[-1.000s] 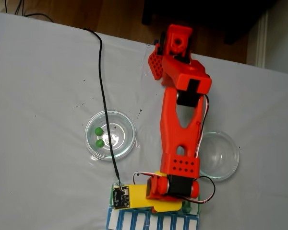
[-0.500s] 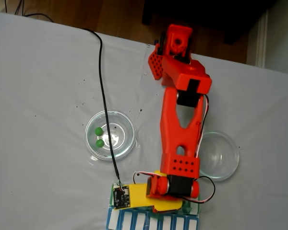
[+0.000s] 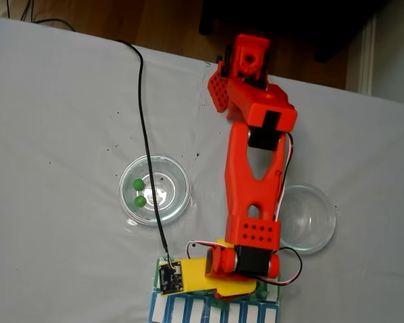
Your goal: Sort medicines into box.
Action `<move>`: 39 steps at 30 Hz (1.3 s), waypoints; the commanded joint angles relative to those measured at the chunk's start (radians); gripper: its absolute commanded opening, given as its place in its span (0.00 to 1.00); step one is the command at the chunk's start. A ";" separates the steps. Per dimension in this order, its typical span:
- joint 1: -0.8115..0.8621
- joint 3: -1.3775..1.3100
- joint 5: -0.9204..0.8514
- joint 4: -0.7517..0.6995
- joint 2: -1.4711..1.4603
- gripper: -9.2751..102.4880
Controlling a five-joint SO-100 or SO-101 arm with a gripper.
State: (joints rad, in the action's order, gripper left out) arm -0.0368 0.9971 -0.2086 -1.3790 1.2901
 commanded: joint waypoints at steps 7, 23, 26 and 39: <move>0.048 -0.071 -0.114 -0.121 0.133 0.09; 0.285 0.227 -0.275 -0.080 0.428 0.09; 0.321 0.433 -0.259 0.048 0.563 0.09; 0.414 0.741 -0.069 0.252 0.640 0.09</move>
State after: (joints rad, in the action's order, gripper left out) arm 0.3590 1.7135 -0.3513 -1.1980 1.8300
